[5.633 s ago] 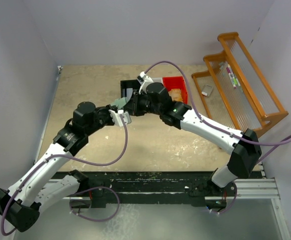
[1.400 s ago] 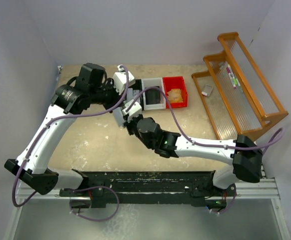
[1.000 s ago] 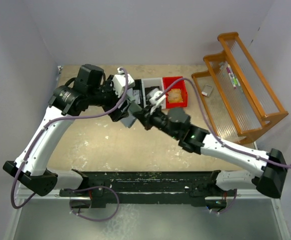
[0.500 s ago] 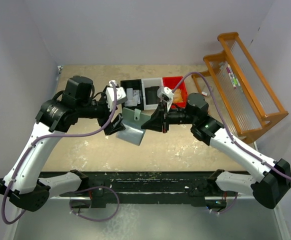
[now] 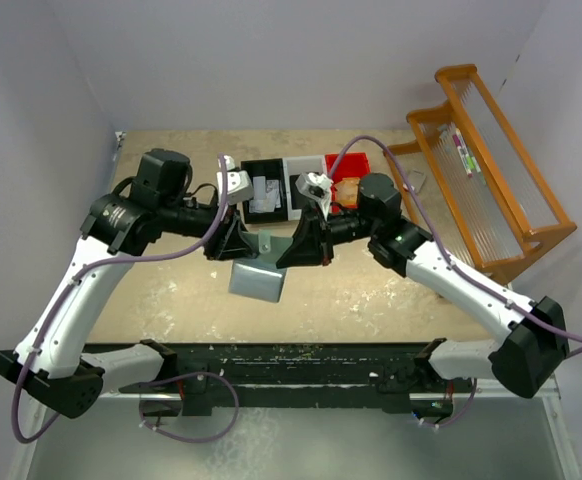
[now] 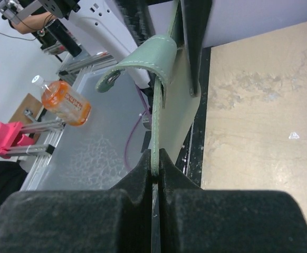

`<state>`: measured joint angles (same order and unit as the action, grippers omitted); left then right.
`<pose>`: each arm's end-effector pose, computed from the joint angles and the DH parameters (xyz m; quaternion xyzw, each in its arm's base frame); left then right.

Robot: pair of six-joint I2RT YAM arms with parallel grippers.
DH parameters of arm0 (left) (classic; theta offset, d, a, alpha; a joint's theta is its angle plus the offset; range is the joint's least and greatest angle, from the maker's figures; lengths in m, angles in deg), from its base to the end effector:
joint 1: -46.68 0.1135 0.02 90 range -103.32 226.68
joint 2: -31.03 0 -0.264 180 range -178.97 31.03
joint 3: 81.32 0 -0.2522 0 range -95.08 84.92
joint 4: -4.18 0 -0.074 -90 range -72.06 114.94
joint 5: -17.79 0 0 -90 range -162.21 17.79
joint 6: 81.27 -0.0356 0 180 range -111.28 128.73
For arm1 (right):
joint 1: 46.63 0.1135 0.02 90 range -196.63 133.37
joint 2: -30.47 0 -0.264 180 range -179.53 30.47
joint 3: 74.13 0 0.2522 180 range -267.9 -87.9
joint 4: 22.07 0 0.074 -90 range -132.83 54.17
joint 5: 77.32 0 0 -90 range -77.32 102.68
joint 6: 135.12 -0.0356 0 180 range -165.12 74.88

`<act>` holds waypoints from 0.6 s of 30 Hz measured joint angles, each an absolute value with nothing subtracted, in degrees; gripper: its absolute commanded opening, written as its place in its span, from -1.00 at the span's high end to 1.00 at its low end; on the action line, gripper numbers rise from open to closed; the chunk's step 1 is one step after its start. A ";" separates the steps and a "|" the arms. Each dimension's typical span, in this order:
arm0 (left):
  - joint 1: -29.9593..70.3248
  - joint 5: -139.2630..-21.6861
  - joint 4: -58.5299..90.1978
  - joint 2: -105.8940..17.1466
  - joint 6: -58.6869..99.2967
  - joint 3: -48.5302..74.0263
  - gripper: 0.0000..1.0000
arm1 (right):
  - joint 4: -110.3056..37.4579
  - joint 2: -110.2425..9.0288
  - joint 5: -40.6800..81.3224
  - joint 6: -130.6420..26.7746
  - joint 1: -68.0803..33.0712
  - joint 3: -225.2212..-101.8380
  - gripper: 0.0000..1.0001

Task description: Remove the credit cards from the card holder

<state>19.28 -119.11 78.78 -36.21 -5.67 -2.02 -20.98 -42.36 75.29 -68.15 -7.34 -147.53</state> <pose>0.1677 -0.1162 0.4313 0.4517 0.7216 -0.4029 0.3360 0.2002 0.2047 0.3709 -0.4531 0.5367 0.6269 0.3371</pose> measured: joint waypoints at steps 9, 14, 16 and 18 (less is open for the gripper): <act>23.07 -127.00 78.49 -37.52 -2.87 -1.52 0.44 | -17.61 -45.38 77.89 -72.04 -7.69 -149.65 1.00; 25.30 -131.72 78.67 -38.92 -2.32 -0.60 0.39 | -14.46 -45.40 78.59 -74.53 -7.78 -149.89 1.00; 25.75 -133.36 78.84 -39.25 -2.32 0.08 0.60 | -13.55 -45.40 78.98 -75.47 -8.04 -150.02 1.00; 26.28 -134.54 78.86 -39.25 -2.10 0.67 0.86 | -12.65 -45.64 79.57 -76.17 -8.20 -150.37 1.00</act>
